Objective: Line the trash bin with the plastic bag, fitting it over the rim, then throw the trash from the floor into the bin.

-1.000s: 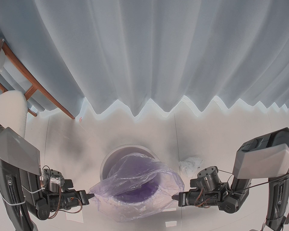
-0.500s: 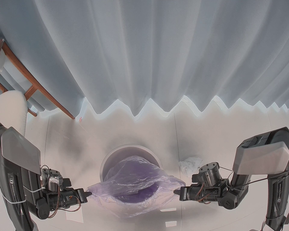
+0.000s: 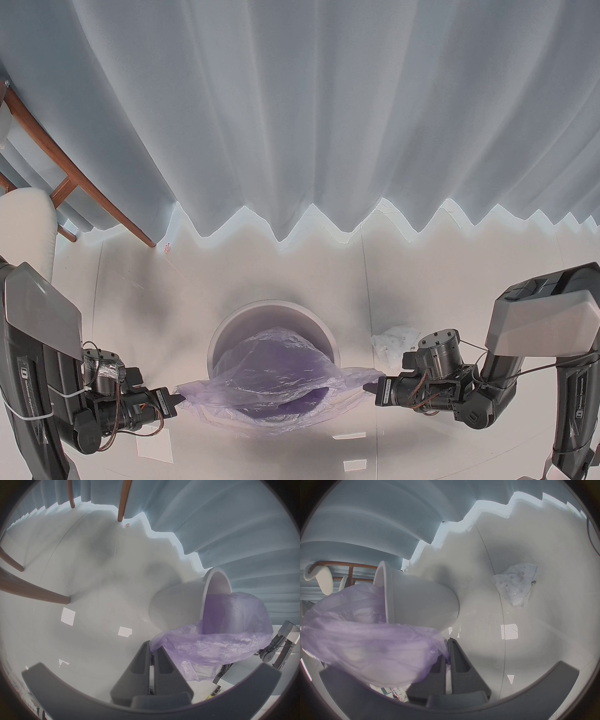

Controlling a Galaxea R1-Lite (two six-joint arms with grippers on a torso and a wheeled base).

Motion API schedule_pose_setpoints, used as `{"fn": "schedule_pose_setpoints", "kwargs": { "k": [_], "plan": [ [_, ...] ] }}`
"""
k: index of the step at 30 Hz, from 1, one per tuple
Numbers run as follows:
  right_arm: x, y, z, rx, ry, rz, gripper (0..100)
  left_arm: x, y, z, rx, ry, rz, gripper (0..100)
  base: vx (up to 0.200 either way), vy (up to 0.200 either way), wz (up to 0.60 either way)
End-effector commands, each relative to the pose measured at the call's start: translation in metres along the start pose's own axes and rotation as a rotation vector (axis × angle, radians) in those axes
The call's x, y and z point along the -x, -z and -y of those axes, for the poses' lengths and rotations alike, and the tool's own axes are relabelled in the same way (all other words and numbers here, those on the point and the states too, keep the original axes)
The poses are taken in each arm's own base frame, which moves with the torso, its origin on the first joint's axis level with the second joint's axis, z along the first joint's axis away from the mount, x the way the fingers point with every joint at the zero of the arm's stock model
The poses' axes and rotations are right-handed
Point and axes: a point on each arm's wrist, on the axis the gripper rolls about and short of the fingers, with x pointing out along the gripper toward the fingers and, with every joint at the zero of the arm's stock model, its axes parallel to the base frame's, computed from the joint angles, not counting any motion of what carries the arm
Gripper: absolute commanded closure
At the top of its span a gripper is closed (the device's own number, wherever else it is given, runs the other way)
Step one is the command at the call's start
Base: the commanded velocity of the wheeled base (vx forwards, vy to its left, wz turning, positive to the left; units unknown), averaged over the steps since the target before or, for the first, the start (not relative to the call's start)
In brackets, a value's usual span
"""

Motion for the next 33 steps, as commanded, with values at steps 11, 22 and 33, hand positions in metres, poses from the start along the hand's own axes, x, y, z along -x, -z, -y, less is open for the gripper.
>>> {"fn": "schedule_pose_setpoints", "kwargs": {
  "k": [11,22,33],
  "plan": [
    [0.005,0.003,-0.003,-0.006,0.003,-0.002,0,0.0,0.003,-0.001,-0.002,-0.011,-0.003,100,0.0,0.0,0.0],
    [0.018,0.013,-0.016,0.033,-0.038,0.0,0,-0.001,0.005,0.004,-0.042,-0.069,0.023,0,0.0,0.0,0.0],
    [0.025,0.015,-0.017,0.038,-0.061,0.033,0,0.011,-0.006,0.02,-0.128,-0.124,0.152,0,0.0,0.0,0.0]
  ]
}}
